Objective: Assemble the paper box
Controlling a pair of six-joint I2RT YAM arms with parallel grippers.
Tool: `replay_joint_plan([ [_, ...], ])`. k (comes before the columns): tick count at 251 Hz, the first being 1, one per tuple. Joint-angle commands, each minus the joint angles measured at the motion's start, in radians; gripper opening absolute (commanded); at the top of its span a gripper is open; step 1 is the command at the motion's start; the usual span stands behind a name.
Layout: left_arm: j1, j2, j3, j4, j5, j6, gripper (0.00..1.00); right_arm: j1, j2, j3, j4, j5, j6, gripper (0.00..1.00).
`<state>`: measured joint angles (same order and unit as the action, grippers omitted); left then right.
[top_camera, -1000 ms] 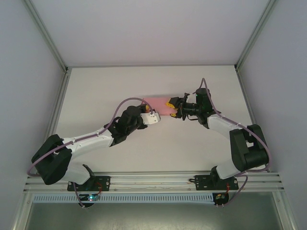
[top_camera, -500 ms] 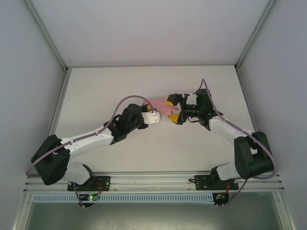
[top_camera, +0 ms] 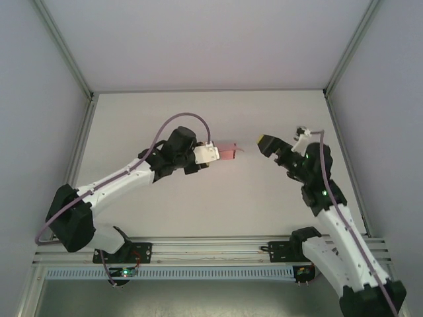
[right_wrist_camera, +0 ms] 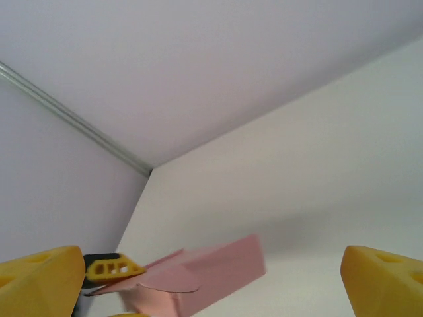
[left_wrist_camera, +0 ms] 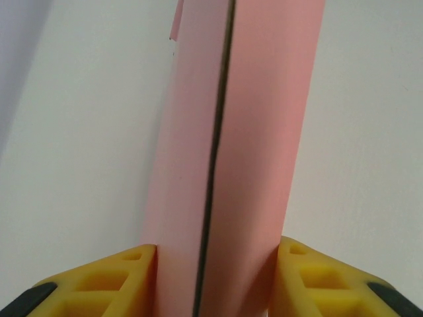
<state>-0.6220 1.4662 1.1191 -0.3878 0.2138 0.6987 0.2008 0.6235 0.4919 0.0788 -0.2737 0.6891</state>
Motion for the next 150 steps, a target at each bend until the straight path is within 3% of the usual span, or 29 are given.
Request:
replay_joint_plan([
  [1, 0.044, 0.058, 0.081, -0.218, 0.121, -0.001, 0.4, 0.013, -0.03, -0.089, 0.218, 0.048, -0.194, 0.98],
  [27, 0.067, 0.127, 0.16, -0.353, 0.166, 0.018, 0.4, 0.058, 0.021, -0.043, 0.106, 0.017, -0.338, 0.99],
  [62, 0.101, 0.195, 0.215, -0.42, 0.24, 0.037, 0.4, 0.132, 0.154, 0.005, 0.1, -0.071, -0.478, 0.97],
  [150, 0.122, 0.347, 0.324, -0.529, 0.256, 0.053, 0.41, 0.201, 0.481, 0.19, -0.031, -0.111, -0.64, 0.72],
])
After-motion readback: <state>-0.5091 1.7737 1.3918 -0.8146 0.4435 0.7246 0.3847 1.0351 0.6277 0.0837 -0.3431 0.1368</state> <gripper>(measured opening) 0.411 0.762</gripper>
